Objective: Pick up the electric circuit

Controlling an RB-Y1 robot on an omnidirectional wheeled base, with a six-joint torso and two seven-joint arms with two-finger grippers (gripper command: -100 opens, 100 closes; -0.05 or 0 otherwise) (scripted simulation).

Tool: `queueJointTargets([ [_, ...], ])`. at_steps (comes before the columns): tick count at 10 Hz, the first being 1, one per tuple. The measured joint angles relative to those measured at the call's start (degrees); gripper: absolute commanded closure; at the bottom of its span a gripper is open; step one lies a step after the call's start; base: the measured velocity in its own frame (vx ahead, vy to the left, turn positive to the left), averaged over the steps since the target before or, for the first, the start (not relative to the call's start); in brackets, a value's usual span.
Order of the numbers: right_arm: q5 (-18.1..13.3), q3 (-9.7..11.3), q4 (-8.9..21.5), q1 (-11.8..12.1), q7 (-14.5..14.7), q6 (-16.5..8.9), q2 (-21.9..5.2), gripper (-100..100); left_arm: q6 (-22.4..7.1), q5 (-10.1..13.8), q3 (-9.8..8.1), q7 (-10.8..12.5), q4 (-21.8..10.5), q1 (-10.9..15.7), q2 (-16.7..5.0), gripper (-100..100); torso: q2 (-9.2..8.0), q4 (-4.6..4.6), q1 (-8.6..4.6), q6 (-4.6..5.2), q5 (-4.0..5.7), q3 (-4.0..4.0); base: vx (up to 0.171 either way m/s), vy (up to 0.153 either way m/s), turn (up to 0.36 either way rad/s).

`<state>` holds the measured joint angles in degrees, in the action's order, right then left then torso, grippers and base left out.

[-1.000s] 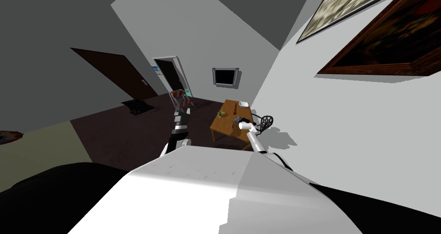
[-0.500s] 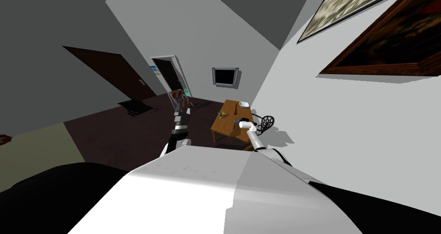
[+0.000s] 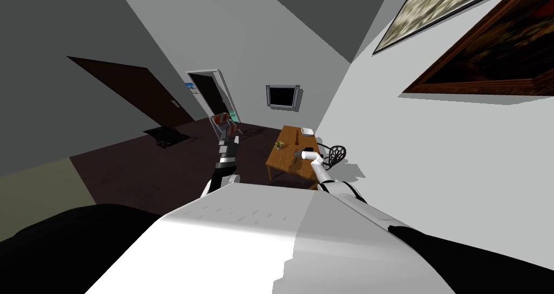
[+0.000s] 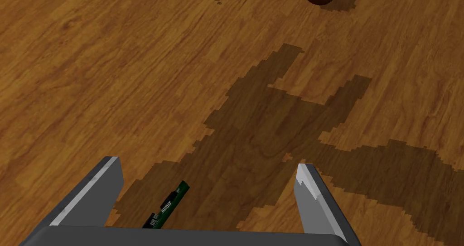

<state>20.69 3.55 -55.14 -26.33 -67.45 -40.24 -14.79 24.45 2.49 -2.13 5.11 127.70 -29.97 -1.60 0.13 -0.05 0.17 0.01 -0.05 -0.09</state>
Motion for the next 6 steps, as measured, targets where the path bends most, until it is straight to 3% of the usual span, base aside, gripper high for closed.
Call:
queueJointTargets([
  [4,0.8,-0.4,5.1,-2.6,-5.9,-4.2,-1.2,-100,0.0,0.0,0.00,0.0,0.0,0.0,0.0,0,-0.03,0.01,0.01,0.00,0.00,0.02,0.024,0.055,-0.018],
  [6,1.3,-0.5,8.2,-4.0,-7.6,-4.7,-1.5,-100,0.0,0.0,0.00,0.0,0.0,0.0,0.0,0,-0.04,0.01,-0.07,0.01,0.02,0.03,0.048,0.069,-0.034],
])
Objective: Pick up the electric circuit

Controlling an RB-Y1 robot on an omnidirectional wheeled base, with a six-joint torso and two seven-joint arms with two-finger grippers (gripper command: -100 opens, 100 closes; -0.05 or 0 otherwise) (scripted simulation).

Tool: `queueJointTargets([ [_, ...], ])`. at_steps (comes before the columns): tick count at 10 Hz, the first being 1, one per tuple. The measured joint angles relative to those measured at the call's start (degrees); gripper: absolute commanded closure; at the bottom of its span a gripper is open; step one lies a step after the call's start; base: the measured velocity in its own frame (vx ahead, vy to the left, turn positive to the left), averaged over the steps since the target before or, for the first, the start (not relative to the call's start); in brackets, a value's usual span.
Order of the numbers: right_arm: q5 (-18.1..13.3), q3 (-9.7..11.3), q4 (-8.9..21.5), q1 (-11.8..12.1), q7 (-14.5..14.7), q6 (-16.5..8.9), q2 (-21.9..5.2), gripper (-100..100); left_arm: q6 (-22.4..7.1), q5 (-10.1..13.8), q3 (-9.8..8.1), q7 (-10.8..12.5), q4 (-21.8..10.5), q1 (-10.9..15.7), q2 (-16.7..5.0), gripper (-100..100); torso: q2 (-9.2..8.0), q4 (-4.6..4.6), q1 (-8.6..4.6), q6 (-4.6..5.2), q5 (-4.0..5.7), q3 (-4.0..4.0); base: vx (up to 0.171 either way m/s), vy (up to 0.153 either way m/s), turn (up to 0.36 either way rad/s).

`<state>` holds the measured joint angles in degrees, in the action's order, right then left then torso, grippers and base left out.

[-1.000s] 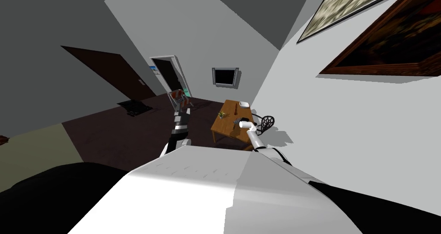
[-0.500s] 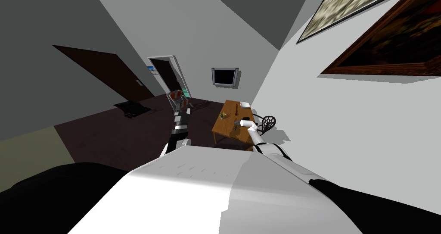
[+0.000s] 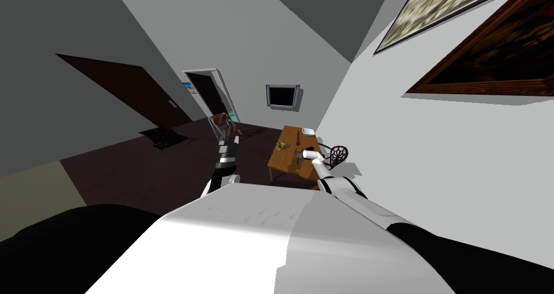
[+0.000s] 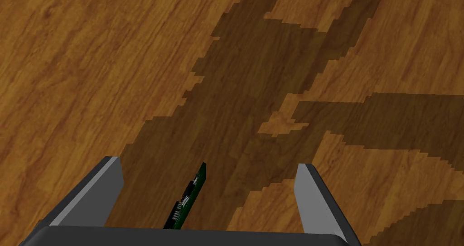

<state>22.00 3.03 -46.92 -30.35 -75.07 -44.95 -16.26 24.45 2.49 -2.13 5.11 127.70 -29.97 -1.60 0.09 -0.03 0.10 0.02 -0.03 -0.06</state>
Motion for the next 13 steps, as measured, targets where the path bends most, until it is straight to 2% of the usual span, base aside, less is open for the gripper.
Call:
queueJointTargets([
  [1,0.0,-0.1,-0.1,-0.2,-2.1,-2.1,-0.5,-100,0.0,0.0,0.00,0.0,0.0,0.0,0.0,0,0.13,-0.02,0.17,0.00,-0.04,-0.07,0.050,0.086,-0.023],
  [2,0.4,-0.2,1.6,-1.2,-3.4,-2.9,-0.8,-100,0.0,0.0,0.00,0.0,0.0,0.0,0.0,0,0.11,-0.03,0.17,-0.02,-0.04,-0.07,0.004,0.034,0.004],
  [7,1.4,-0.6,7.7,-3.6,-8.1,-5.7,-1.9,-100,0.0,0.0,0.00,0.0,0.0,0.0,0.0,0,-0.02,0.00,0.02,0.00,-0.01,0.00,0.017,0.051,-0.019],
  [9,2.3,-1.1,11.8,-5.3,-10.2,-6.8,-2.9,-100,0.0,0.0,0.00,0.0,0.0,0.0,0.0,0,0.03,-0.01,0.13,0.00,-0.03,-0.02,0.035,0.076,-0.020],
  [10,2.3,-1.1,12.6,-5.5,-11.3,-7.5,-3.0,-100,0.0,0.0,0.00,0.0,0.0,0.0,0.0,0,0.03,-0.01,0.10,-0.01,-0.02,-0.02,0.019,0.054,-0.010],
  [11,2.2,-1.0,11.9,-5.1,-12.8,-8.9,-3.4,-100,0.0,0.0,0.00,0.0,0.0,0.0,0.0,0,-0.02,0.00,0.05,0.00,-0.01,0.00,0.015,0.039,-0.012],
  [13,2.5,-1.2,14.3,-6.3,-13.4,-9.0,-3.6,-100,0.0,0.0,0.00,0.0,0.0,0.0,0.0,0,-0.05,0.01,-0.09,-0.01,0.01,0.03,0.011,0.020,-0.003],
])
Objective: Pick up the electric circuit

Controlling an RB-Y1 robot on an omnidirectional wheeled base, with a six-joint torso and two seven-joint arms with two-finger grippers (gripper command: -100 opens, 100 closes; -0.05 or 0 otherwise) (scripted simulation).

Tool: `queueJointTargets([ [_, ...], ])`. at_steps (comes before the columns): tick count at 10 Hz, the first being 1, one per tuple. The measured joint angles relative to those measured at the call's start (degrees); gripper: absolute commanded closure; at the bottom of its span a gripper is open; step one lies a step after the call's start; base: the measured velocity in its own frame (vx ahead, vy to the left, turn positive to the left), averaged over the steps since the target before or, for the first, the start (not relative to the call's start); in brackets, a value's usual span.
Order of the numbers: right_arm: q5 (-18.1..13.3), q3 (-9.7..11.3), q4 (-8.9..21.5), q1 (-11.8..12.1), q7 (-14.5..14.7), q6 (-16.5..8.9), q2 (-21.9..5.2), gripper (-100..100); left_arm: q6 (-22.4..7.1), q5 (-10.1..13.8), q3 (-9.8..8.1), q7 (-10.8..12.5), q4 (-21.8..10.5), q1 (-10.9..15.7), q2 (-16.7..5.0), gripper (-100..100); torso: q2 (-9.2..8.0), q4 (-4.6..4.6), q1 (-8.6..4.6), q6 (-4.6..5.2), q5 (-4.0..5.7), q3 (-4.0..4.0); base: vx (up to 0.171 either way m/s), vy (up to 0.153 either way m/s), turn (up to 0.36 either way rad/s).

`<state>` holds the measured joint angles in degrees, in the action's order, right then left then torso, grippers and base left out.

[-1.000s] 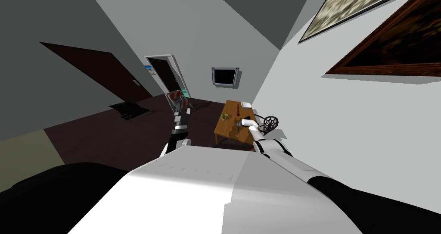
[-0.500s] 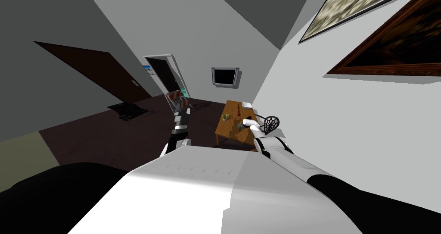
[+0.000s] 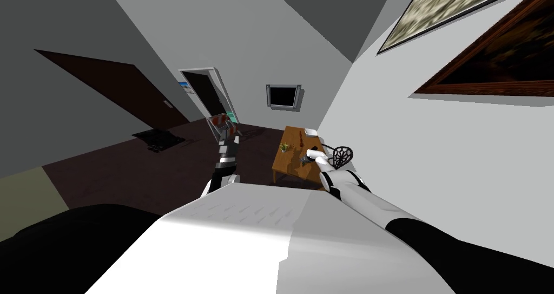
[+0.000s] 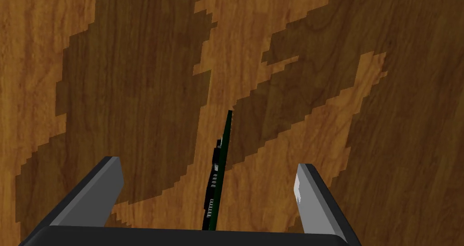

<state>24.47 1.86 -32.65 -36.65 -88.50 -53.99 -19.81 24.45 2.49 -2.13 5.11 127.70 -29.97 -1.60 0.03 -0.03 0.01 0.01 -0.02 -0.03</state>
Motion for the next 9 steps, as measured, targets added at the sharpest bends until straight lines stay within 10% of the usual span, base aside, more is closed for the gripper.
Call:
queueJointTargets([
  [4,0.6,-0.4,4.4,-1.7,-3.1,-1.6,-1.3,-100,0.0,0.0,0.00,0.0,0.0,0.0,0.0,0,0.02,0.00,0.10,0.00,-0.02,-0.01,0.018,0.045,-0.014],
  [5,0.6,-0.4,4.4,-1.7,-3.3,-1.8,-1.3,0,0.0,0.0,0.00,0.0,0.0,0.0,0.0,0,0.00,0.00,0.01,0.00,0.00,0.00,0.000,0.000,0.000],
  [6,0.6,-0.4,4.4,-1.7,-3.3,-1.8,-1.3,-100,0.0,0.0,0.00,0.0,0.0,0.0,0.0,0,-0.03,0.01,-0.05,0.00,0.01,0.02,0.025,-0.006,0.078],
  [9,0.4,-1.5,7.3,-0.4,-2.4,1.8,-0.8,-100,0.0,0.0,0.00,0.0,0.0,0.0,0.0,0,0.17,-0.04,-0.14,0.00,0.04,-0.10,0.047,-0.013,0.059],
])
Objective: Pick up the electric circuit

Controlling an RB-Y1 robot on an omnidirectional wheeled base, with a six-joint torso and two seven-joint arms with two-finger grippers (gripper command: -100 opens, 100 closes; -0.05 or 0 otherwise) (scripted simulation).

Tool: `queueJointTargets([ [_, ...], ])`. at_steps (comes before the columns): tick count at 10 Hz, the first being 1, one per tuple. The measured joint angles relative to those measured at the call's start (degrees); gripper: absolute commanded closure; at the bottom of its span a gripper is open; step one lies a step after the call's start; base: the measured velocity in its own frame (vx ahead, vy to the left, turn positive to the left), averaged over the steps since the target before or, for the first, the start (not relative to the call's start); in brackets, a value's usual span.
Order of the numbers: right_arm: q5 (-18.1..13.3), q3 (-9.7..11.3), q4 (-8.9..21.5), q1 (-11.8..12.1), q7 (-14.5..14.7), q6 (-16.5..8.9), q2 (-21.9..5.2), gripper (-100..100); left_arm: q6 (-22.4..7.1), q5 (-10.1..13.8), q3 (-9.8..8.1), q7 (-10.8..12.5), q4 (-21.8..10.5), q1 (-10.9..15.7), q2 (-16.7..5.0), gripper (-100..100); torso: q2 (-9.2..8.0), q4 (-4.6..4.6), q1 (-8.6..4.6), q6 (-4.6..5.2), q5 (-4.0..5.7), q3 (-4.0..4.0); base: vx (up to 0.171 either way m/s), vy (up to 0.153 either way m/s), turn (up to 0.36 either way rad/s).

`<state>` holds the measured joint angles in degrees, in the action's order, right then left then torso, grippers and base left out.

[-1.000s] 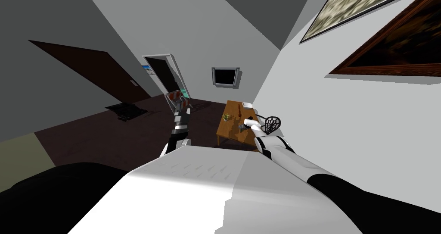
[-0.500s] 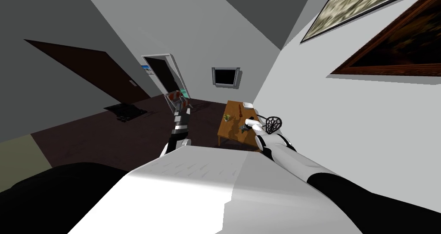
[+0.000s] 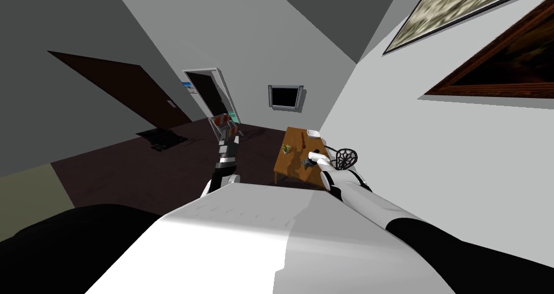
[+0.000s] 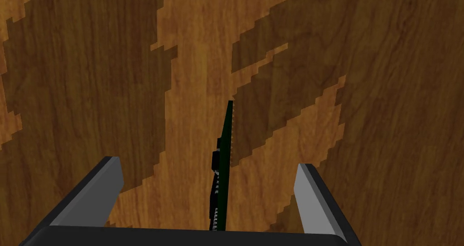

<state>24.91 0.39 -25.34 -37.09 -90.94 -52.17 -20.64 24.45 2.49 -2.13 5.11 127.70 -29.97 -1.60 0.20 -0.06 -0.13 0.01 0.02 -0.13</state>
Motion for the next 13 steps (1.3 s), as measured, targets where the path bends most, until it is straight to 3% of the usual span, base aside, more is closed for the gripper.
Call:
queueJointTargets([
  [1,0.0,-0.1,0.2,0.0,0.2,0.4,0.0,100,0.0,0.0,0.00,0.0,0.0,0.0,0.0,0,-0.08,0.02,0.02,0.01,-0.01,0.04,0.000,0.000,0.000],
  [5,0.0,-0.1,0.2,0.0,0.1,0.4,-0.1,100,0.0,0.0,0.00,0.0,0.0,0.0,0.0,0,-0.20,0.02,0.03,-0.02,0.04,0.10,0.000,0.000,0.000],
  [6,0.0,-0.1,0.2,0.0,0.1,0.4,-0.1,0,0.0,0.0,0.00,0.0,0.0,0.0,0.0,0,-0.20,0.02,0.02,-0.02,0.04,0.10,0.000,0.000,0.000],
  [7,0.0,-0.1,0.2,0.0,0.1,0.4,-0.1,100,0.0,0.0,0.00,0.0,0.0,0.0,0.0,0,-0.20,0.02,0.01,-0.02,0.05,0.10,-0.005,0.002,-0.026],
  [10,-0.1,0.6,-2.3,0.0,-0.7,-1.6,-0.1,100,0.0,0.0,0.00,0.0,0.0,0.0,0.0,0,-0.39,0.02,0.04,0.01,0.07,0.19,-0.043,0.012,-0.067],
  [11,0.2,0.8,-1.1,-1.3,-0.4,-1.9,-0.2,100,0.0,0.0,0.00,0.0,0.0,0.0,0.0,0,-0.38,0.04,0.05,-0.01,0.05,0.20,-0.025,0.008,-0.007],
  [12,0.2,0.9,-2.2,-1.1,-0.6,-2.7,-0.4,100,0.0,0.0,0.00,0.0,0.0,0.0,0.0,0,-0.34,0.02,0.04,-0.01,0.06,0.17,-0.009,0.003,0.002],
  [13,0.1,0.9,-2.5,-1.0,-0.7,-2.9,-0.4,0,0.0,0.0,0.00,0.0,0.0,0.0,0.0,0,-0.28,0.00,0.02,-0.01,0.06,0.13,0.000,0.000,0.000],
])
